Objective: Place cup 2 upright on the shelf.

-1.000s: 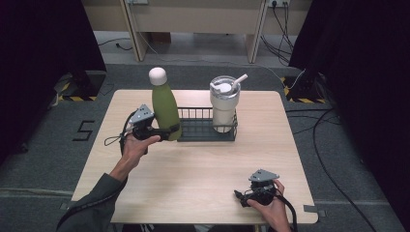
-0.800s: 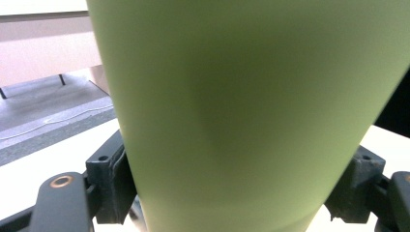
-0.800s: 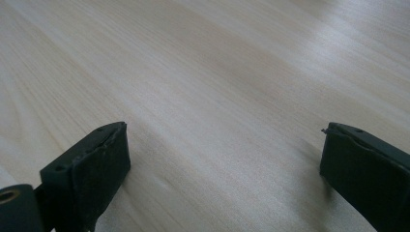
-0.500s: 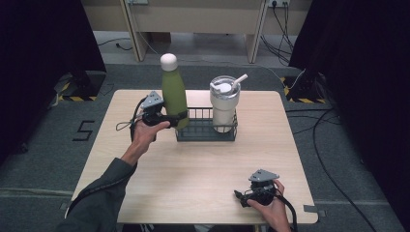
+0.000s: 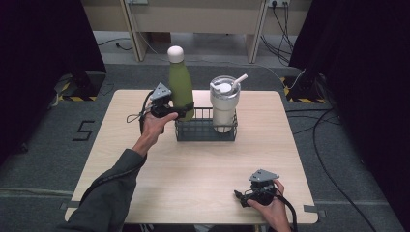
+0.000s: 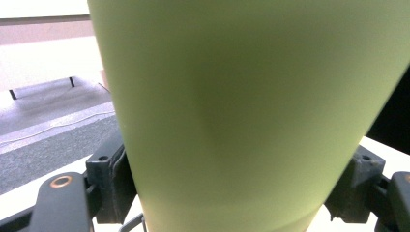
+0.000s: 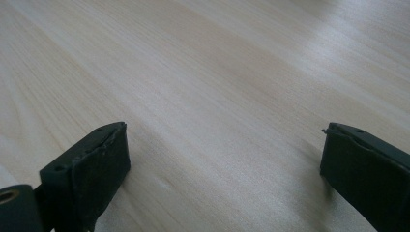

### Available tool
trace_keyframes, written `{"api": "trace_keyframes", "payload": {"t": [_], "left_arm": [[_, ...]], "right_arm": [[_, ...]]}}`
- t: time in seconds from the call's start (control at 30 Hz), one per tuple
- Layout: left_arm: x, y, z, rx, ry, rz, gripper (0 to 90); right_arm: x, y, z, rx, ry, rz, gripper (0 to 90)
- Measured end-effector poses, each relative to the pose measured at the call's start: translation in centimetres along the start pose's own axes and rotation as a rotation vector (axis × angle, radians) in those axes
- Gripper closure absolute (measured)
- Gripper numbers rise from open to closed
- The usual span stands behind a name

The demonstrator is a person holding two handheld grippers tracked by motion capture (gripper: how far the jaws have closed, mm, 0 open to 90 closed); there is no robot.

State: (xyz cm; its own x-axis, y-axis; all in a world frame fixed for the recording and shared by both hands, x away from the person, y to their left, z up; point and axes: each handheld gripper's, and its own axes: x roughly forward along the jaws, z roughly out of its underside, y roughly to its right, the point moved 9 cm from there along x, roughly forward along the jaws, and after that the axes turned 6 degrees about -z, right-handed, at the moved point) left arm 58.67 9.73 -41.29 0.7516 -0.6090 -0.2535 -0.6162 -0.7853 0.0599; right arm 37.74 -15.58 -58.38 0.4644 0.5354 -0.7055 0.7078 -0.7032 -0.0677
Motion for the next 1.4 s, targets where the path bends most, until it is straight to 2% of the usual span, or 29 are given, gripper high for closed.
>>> {"api": "trace_keyframes", "payload": {"t": [0.53,0.87,0.97,1.4], "left_arm": [[2.5,0.3,1.7,-0.007,-0.007,-0.014,20.6],[2.9,0.4,2.9,-0.006,-0.018,-0.007,20.6],[3.1,0.4,3.2,0.008,-0.019,-0.011,20.6],[3.5,0.4,4.8,0.002,-0.030,-0.015,20.6]], "right_arm": [[0.0,0.0,0.0,-0.004,-0.001,-0.003,4.0],[0.0,-0.1,0.0,0.000,-0.001,-0.004,4.0],[0.0,-0.1,0.0,-0.003,-0.001,-0.004,4.0],[0.0,-0.1,0.0,-0.009,-0.001,-0.005,3.9]]}}
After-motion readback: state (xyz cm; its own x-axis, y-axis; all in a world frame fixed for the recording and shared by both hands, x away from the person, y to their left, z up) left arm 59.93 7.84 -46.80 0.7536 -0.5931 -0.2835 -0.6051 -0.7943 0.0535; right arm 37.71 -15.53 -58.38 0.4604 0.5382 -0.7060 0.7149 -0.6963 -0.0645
